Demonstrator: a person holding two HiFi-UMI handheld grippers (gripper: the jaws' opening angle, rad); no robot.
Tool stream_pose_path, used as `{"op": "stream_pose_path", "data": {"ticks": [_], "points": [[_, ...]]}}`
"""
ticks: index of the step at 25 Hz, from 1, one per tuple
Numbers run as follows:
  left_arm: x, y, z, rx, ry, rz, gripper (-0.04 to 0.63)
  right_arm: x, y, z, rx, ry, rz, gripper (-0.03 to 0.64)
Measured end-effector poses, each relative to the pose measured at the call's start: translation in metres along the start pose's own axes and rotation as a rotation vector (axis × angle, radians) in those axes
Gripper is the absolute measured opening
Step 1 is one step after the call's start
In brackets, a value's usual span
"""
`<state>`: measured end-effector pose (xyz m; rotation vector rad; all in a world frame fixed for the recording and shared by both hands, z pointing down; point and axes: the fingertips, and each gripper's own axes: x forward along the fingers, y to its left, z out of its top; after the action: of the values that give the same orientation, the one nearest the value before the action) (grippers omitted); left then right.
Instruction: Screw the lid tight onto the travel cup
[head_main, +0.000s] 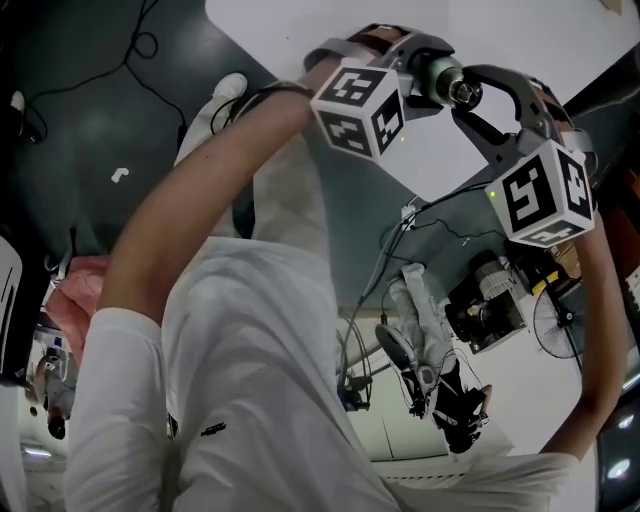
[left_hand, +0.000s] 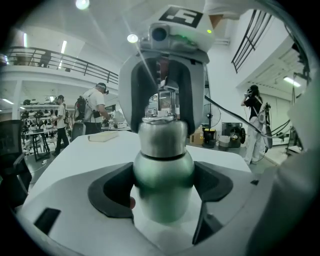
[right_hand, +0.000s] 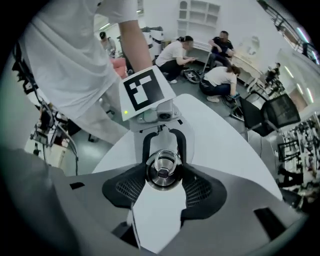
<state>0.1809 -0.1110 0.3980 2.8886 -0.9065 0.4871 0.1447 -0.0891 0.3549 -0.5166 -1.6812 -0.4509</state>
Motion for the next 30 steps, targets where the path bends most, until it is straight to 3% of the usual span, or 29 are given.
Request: {"op": "stream_pose_path", "data": {"ticks": [7, 9, 11, 19, 30], "points": [[0.001, 0.0, -0.003, -0.005, 0.003, 0.008, 0.364, 0.002, -0.007, -0.003, 0.436, -0.027, -0.09, 0.222], [0.001, 0.001, -0.002, -0.005, 0.003, 0.01, 0.364, 0.001, -0.008, -0.003, 0.504, -0.031, -0.107, 0.222], [0.0, 0.002, -0.002, -0.005, 0.005, 0.011, 0.364, 0.0, -0.009, -0.003, 0.506, -0.043, -0.114, 0.222], [0.001, 0.001, -0.003, -0.004, 0.007, 0.006, 0.364, -0.01, -0.006, 0.0, 0.349, -0.062, -0.073, 0.27], [0.0, 0.001, -0.002, -0.007, 0.008, 0.013, 0.364, -0.018, 0.001, 0.008, -0.291, 0.038, -0.028, 0.273]]}}
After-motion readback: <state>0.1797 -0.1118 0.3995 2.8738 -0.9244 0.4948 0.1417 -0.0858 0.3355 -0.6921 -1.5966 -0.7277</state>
